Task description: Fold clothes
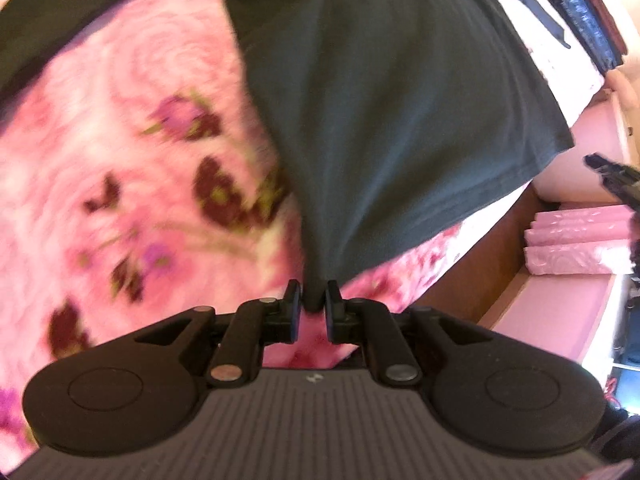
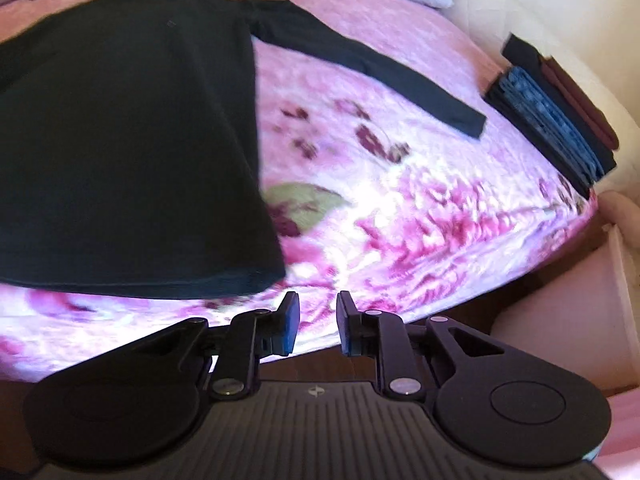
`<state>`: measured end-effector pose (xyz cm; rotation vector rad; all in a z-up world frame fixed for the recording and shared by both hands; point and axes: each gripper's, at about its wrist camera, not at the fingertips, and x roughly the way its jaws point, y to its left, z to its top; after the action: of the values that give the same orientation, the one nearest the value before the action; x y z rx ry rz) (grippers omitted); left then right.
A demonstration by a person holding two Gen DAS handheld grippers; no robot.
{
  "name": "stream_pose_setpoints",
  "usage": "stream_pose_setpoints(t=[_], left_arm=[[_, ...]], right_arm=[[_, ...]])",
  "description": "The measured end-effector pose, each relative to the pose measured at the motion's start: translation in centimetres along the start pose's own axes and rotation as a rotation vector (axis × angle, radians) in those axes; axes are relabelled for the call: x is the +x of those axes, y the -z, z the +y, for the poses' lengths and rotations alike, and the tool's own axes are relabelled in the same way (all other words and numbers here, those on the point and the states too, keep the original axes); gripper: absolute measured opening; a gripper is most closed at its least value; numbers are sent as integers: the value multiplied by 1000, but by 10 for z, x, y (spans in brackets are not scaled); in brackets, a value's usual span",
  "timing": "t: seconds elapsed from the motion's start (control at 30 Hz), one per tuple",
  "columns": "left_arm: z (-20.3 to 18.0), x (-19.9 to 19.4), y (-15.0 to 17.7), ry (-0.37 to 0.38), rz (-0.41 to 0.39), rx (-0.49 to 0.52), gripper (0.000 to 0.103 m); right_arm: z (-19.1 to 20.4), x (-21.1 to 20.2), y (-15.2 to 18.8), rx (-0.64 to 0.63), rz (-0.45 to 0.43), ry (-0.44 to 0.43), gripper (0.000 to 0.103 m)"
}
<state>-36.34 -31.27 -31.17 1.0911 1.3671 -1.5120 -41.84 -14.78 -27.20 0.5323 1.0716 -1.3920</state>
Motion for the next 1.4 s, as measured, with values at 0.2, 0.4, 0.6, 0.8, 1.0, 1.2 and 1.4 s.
stream_pose_setpoints(t=[0.2, 0.4, 0.6, 0.8, 1.0, 1.2, 1.4], left_arm=[[11, -41, 30, -26, -75, -89, 9], [20, -89, 46, -90, -181, -153, 19], [0, -132, 31, -190, -320, -138, 49], [-42, -165, 3, -223, -438, -54, 100], [-73, -191, -13, -337, -496, 52, 102], [-65, -210, -12, -359, -530, 171, 102], [-45, -231, -1, -315, -562, 390, 102]], right_arm=[[22, -44, -36, -22, -54, -118, 46], [57, -76, -89, -37, -105, -239, 55], [63, -110, -137, 26, -172, -267, 63], [49, -153, -160, 61, -232, -221, 89], [40, -182, -160, 113, -213, -222, 88], [63, -212, -144, 113, -159, -207, 88], [122, -258, -121, 221, -127, -114, 88]])
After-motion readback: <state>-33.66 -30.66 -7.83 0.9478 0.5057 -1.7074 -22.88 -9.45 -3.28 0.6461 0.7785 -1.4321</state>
